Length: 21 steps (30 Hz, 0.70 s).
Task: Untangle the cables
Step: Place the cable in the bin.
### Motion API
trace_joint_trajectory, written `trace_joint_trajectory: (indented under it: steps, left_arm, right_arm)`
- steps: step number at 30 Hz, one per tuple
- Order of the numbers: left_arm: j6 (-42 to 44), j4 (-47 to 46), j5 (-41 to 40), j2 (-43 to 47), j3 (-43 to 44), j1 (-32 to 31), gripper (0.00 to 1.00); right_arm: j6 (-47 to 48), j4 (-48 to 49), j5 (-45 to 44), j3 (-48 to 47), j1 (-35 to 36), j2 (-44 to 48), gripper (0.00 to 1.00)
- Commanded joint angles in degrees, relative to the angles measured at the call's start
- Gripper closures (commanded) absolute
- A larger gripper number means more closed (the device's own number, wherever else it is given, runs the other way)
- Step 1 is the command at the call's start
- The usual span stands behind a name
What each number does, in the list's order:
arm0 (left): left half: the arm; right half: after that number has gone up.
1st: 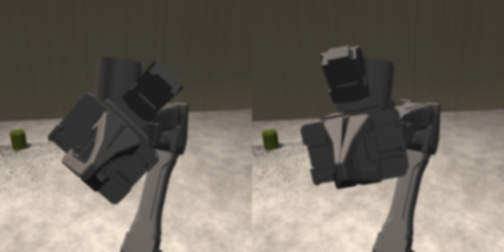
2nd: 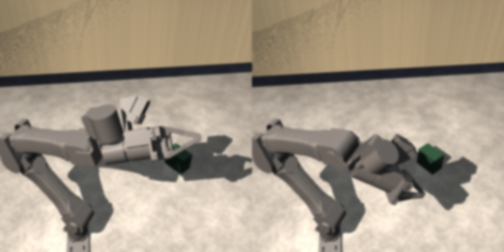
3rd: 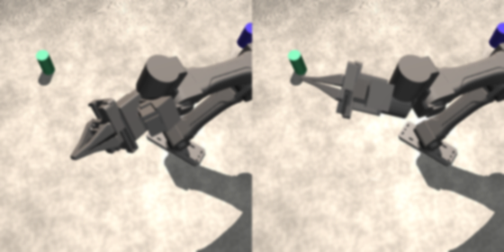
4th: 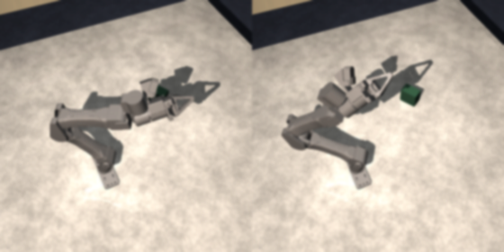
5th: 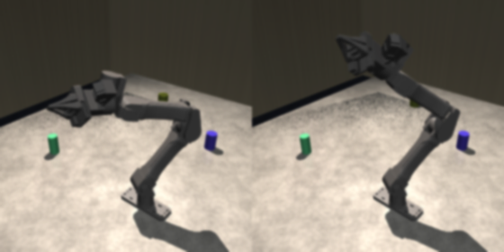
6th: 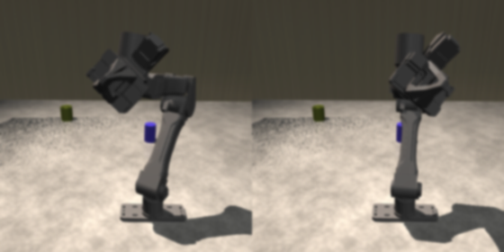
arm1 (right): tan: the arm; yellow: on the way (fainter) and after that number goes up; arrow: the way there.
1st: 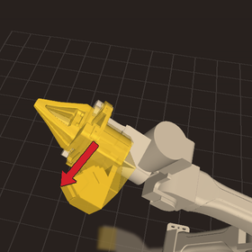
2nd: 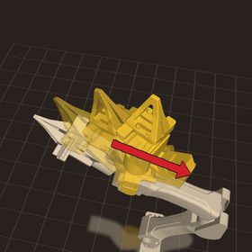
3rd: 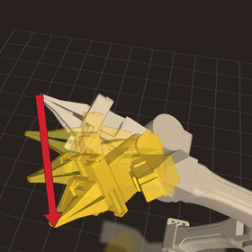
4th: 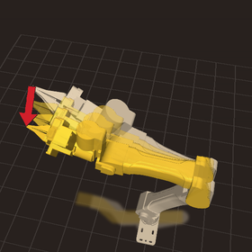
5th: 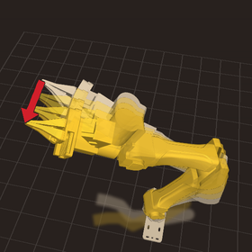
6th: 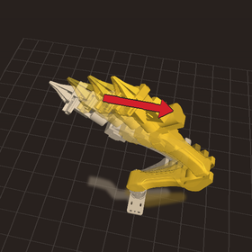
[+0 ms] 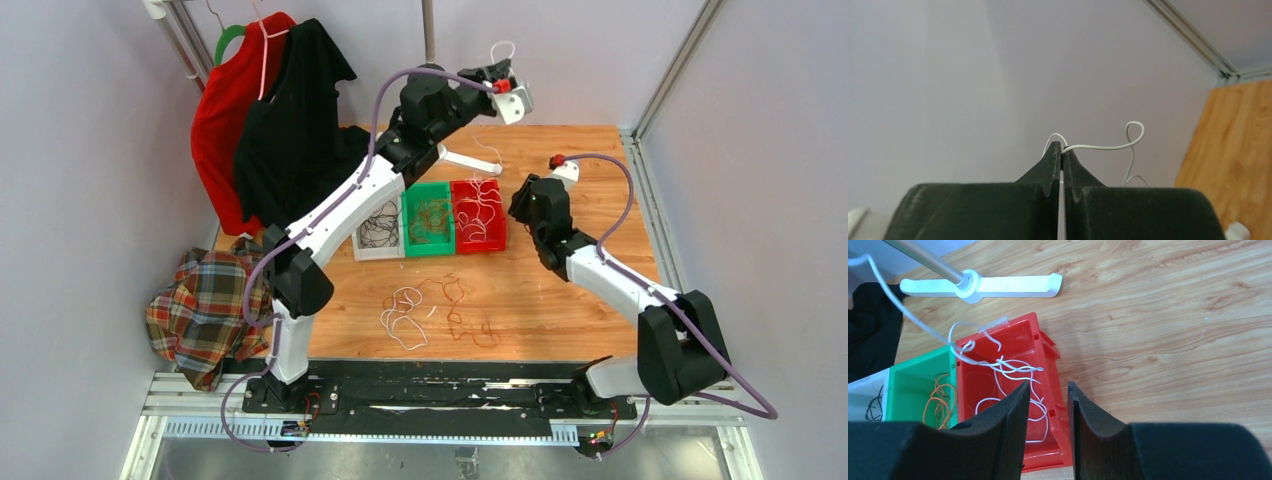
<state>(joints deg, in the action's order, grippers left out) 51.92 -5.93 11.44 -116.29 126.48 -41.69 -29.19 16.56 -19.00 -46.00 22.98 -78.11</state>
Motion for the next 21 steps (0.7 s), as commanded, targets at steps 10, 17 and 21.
trace_joint_trajectory:
  steps: [10, 17, 21]
  left_arm:
    - [-7.08, 2.67, 0.95, 13.17, -24.88, -0.76, 0.99]
    - [-9.21, 15.38, -2.44, 7.28, -19.81, -1.79, 1.00]
    - [-7.30, 19.98, -6.30, 3.70, -18.54, -2.87, 0.99]
  right_arm:
    - [-2.70, -1.78, 0.17, 4.08, -3.42, 3.22, 0.68]
    - [-3.43, -2.44, -1.79, 5.91, -3.76, 5.99, 0.70]
    - [-4.45, -3.90, -3.73, 7.96, -4.61, 8.84, 0.71]
